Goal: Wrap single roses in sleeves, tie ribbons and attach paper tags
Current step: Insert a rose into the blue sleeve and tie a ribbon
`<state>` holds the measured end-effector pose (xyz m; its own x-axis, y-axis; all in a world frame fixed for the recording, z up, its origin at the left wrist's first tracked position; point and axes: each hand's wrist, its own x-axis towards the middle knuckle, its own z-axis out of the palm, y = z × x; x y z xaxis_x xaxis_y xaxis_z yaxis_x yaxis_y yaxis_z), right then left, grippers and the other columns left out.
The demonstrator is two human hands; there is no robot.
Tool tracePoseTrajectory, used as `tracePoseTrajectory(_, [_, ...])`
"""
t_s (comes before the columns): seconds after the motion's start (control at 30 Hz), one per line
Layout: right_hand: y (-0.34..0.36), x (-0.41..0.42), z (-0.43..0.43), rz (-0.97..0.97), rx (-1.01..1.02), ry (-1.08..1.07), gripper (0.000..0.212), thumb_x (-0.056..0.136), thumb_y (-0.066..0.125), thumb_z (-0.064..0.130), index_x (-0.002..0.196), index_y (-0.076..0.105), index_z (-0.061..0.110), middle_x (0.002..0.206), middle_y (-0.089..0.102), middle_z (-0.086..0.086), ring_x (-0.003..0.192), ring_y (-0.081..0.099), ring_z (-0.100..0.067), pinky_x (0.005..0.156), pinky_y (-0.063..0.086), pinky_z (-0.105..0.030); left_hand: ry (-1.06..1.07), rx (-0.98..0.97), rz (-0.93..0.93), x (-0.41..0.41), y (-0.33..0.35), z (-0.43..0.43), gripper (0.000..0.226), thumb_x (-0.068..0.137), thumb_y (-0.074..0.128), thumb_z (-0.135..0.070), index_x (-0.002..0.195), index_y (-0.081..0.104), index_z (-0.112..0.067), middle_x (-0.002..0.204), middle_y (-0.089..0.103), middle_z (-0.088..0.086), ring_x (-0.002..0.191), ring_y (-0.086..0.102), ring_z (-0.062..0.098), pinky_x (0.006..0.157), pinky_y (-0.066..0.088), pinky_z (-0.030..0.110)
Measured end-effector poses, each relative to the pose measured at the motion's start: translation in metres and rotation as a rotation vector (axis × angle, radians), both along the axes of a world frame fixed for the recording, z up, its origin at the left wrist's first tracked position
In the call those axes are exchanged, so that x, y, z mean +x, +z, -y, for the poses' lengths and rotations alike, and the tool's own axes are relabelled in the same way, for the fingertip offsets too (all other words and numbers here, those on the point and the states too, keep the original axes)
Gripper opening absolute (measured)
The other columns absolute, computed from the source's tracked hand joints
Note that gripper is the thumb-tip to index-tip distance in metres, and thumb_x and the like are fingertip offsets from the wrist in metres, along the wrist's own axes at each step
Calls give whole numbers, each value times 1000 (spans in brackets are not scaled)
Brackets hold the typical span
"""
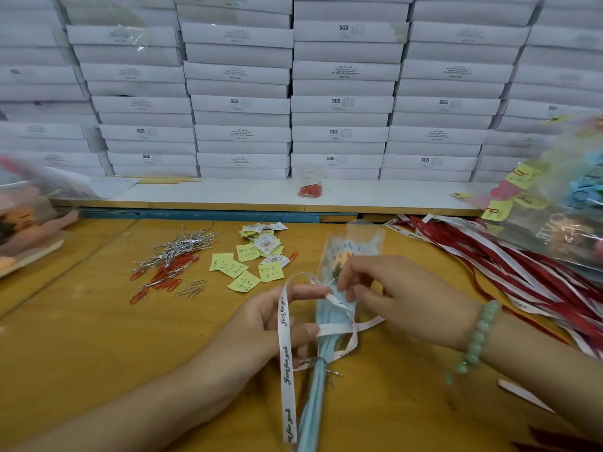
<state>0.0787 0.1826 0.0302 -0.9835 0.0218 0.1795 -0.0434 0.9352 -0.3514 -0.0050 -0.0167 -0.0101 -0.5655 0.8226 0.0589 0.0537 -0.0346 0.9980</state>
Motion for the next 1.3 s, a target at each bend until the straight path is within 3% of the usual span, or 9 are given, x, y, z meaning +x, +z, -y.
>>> tracePoseTrajectory(0.07, [1,-2,-8,69,-26,20,18,95,49,20,98,64,30,91,62,14,83,59,-9,69,49,-26,26,31,23,0,0,0,37,80,71,-7,108,71,-31,57,55,-2,54,55,8,52,47,18])
tracePoseTrajectory(0.2, [6,-3,-22,133,-163,135,13,93,57,22,97,68,28,95,65,12,85,57,-4,70,43,-14,63,81,59,-1,-1,0,31,76,73,-11,104,72,-25,62,59,6,56,58,10,52,48,18])
tracePoseTrajectory(0.33, [6,-5,-29,171,-224,217,14,88,66,29,101,68,32,94,63,16,85,58,-6,70,49,-25,59,98,43,-3,-1,1,26,77,79,-18,100,71,-24,70,66,10,59,58,13,55,50,21])
tracePoseTrajectory(0.43, [3,-6,-27,217,-206,285,20,84,70,32,104,69,34,94,56,22,85,56,-4,70,46,-19,61,111,40,-4,-2,1,26,75,77,-20,99,70,-22,73,68,11,60,57,15,57,51,23])
tracePoseTrajectory(0.7, [0,-8,-26,137,-227,279,5,83,73,22,86,69,24,80,59,23,74,55,-1,66,40,-10,67,145,67,-3,-2,1,19,75,75,-14,92,71,-20,81,70,14,70,65,15,60,52,22])
tracePoseTrajectory(0.9, [16,-4,-24,242,-579,272,19,80,68,28,92,71,13,76,69,5,60,56,-5,53,44,-14,88,161,100,-4,-2,1,19,76,79,-8,92,70,-13,86,71,16,76,69,17,62,53,21])
tracePoseTrajectory(1.03, [14,-1,-10,429,-766,212,30,74,76,20,96,57,15,74,70,-2,57,56,-11,49,44,-18,104,168,101,-4,-3,1,20,72,77,-7,90,72,-14,81,70,9,69,67,13,62,53,19])
tracePoseTrajectory(1.17, [4,4,12,366,-679,152,38,76,79,19,101,52,17,66,67,3,49,52,-4,44,37,-13,104,175,94,-3,-2,1,18,72,77,-6,87,72,-17,83,72,13,69,68,17,63,54,21])
tracePoseTrajectory(1.3, [-5,3,22,159,-541,66,35,75,79,28,98,53,26,65,67,5,54,54,-1,56,47,-21,107,161,98,-3,-1,2,20,71,79,-9,87,72,-18,93,73,20,79,70,25,68,57,25])
